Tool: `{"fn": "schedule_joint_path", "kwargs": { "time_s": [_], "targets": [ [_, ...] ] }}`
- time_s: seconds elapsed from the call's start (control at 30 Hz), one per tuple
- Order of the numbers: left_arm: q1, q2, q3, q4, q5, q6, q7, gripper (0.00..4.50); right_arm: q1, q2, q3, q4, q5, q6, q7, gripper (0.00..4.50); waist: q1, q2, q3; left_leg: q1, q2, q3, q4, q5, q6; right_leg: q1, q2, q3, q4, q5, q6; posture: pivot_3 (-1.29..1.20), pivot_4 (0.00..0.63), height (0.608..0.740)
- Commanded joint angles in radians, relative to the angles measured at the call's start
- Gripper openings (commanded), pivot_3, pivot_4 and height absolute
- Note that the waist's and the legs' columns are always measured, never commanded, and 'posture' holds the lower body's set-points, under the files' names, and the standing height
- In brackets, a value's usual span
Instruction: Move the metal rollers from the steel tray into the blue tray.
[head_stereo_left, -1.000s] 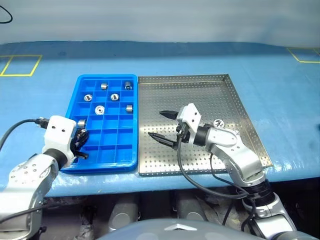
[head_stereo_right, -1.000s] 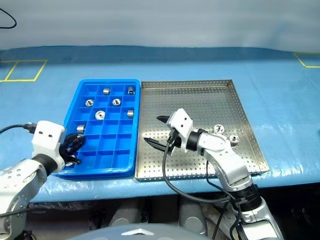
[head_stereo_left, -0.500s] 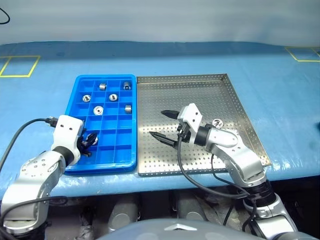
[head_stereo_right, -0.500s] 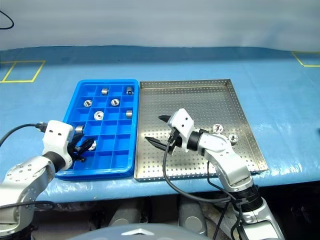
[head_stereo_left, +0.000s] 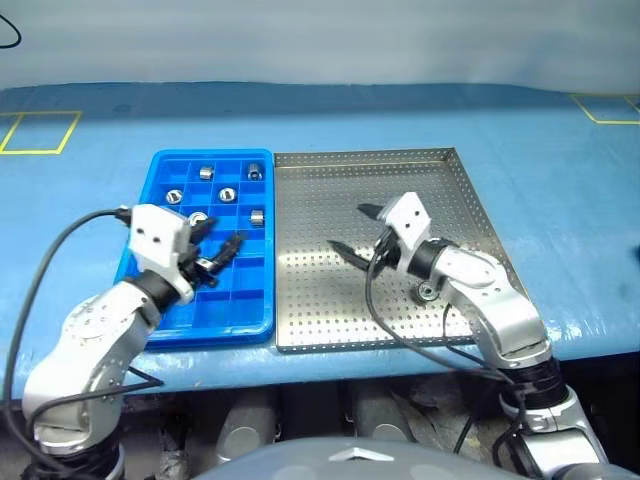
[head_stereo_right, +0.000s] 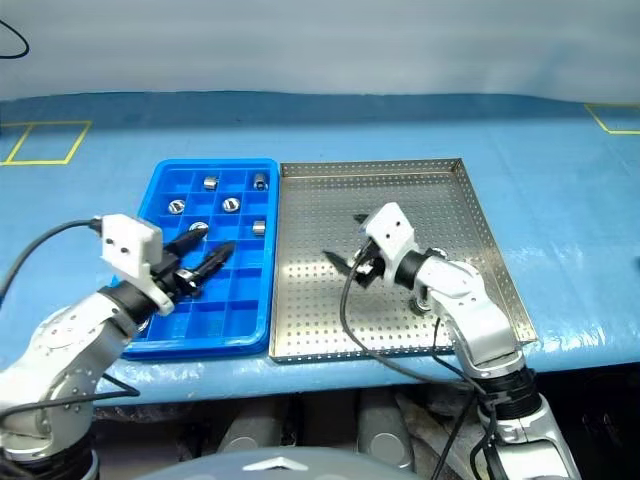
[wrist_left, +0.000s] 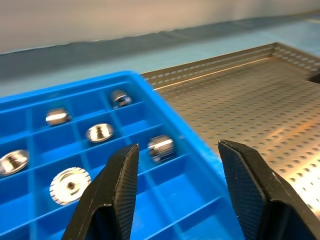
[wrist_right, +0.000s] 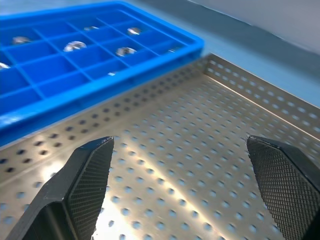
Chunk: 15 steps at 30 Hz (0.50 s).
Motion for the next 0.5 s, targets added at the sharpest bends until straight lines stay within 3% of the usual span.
{"fn": "schedule_joint_path", "kwargs": {
  "time_s": [0.03,0.27,0.5],
  "targets": [
    [-0.018,0.02,-0.138,0.003,0.028,-0.079,-0.034,2.74,0.007,-0.022,-0.047,-0.022,-0.015,0.041,-0.037,4.5,-0.004,0.0,0.0,0.0,0.0,0.0,0.0,0.0,0.0,0.0,0.001,0.0,0.0,0.0,0.0,-0.14,0.15,0.74],
    [-0.089,-0.014,-0.361,0.133,0.119,-0.212,-0.044,2.74,0.013,-0.003,-0.121,0.05,-0.042,0.114,-0.151,4.5,-0.022,0.0,0.0,0.0,0.0,0.002,0.0,-0.003,0.006,0.0,0.002,0.001,0.0,0.0,0.0,-0.18,0.15,0.74],
    [-0.142,-0.037,-0.435,0.196,0.151,-0.275,-0.056,2.74,0.007,0.024,-0.169,0.114,-0.049,0.15,-0.215,4.5,-0.042,0.001,0.0,0.0,0.0,0.003,0.0,-0.003,0.007,0.0,0.003,0.002,0.0,0.0,0.001,-0.19,0.15,0.74]
  ]
}}
